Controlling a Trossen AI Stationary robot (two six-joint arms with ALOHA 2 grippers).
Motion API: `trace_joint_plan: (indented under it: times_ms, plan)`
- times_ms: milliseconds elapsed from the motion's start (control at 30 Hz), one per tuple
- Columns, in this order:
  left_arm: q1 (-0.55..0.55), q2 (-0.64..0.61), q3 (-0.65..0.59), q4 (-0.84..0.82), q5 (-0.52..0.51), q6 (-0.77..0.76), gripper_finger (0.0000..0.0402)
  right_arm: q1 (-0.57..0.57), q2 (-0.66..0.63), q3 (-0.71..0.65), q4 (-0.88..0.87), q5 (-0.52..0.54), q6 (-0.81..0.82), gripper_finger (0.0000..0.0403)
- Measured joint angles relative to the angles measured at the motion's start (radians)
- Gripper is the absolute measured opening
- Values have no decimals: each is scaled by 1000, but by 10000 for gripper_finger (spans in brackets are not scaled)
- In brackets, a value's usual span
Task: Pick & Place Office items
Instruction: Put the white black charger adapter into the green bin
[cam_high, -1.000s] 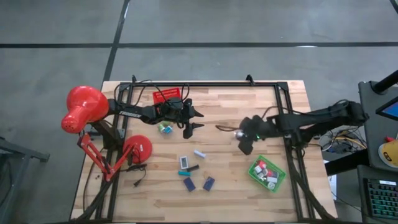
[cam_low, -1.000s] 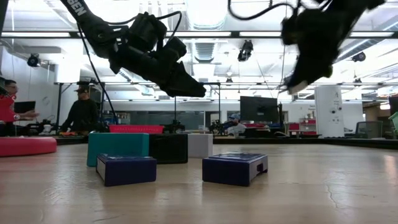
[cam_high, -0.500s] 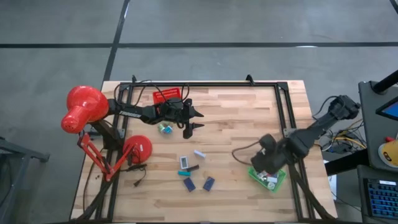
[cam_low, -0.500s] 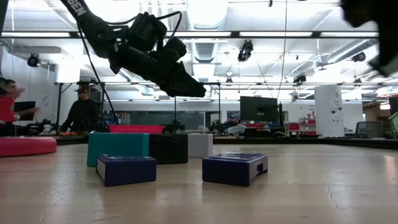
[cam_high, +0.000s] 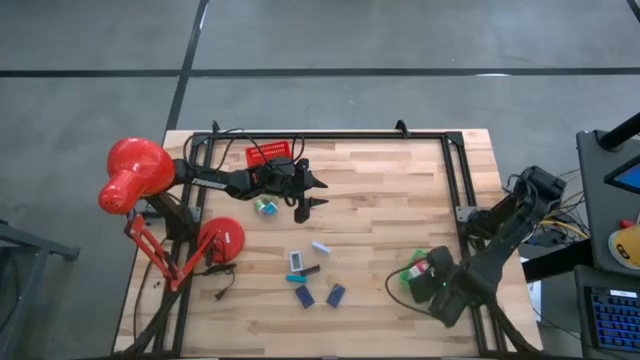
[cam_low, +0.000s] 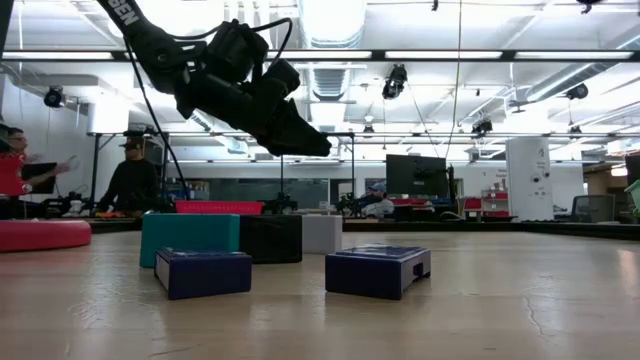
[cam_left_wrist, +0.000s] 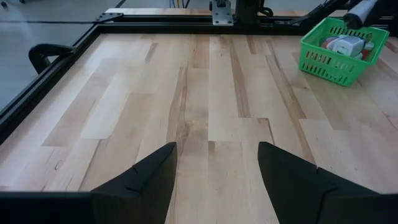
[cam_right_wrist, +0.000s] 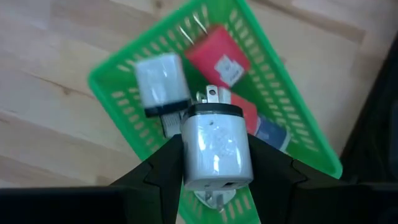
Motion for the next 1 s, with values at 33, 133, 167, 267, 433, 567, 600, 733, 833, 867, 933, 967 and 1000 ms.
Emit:
trace_joint_plan:
  times_ms: [33,133,167,267,433,567,600,733,833,867,933,967,1000]
  plan:
    - [0,0,0,0,0,0,232,3,18,5,-2,-11,7,144]
    - [0,0,0,0,0,0,232,6,73,15,-6,-55,19,144]
    - [0,0,0,0,0,0,232,5,91,17,-7,-65,22,144]
    - [0,0,0,0,0,0,232,5,134,21,-29,-71,23,144]
    - [0,0,0,0,0,0,232,5,173,20,-27,-68,14,144]
    - [0,0,0,0,0,0,232,5,177,21,-22,-62,4,158]
    - [0,0,0,0,0,0,232,5,176,22,-22,-62,4,164]
    - [0,0,0,0,0,0,232,4,174,33,-23,-62,3,193]
    - [0,0,0,0,0,0,232,4,174,34,-24,-62,3,211]
    - [0,0,0,0,0,0,232,4,174,34,-25,-62,3,215]
    - [0,0,0,0,0,0,232,4,174,34,-25,-62,3,221]
    - [0,0,0,0,0,0,232,4,174,34,-25,-62,3,222]
    - [0,0,0,0,0,0,232,4,174,34,-25,-62,3,223]
